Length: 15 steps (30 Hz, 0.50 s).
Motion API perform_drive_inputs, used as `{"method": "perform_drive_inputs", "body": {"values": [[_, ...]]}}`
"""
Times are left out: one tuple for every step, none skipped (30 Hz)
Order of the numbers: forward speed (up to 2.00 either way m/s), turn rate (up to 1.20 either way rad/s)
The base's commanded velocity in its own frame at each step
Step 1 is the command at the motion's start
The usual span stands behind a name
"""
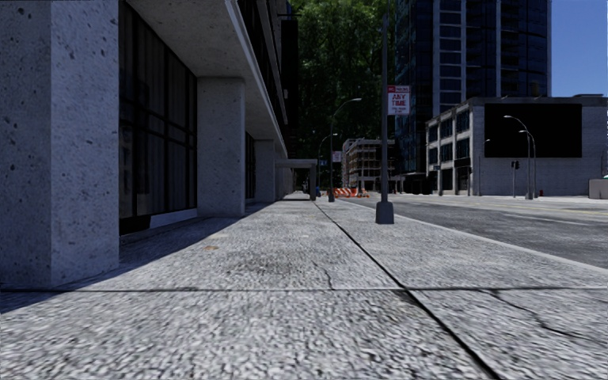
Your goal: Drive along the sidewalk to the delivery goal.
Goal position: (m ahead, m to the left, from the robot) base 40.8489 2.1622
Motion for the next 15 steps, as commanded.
{"method": "perform_drive_inputs", "body": {"values": [[2.00, 0.00], [2.00, 0.00], [2.00, 0.00], [2.00, 0.00], [2.00, 0.00], [2.00, 0.00], [2.00, 0.00], [2.00, 0.00], [2.00, 0.00], [2.00, 0.00], [2.00, 0.00], [2.00, 0.00], [2.00, 0.00], [2.00, 0.00], [2.00, 0.00]]}}
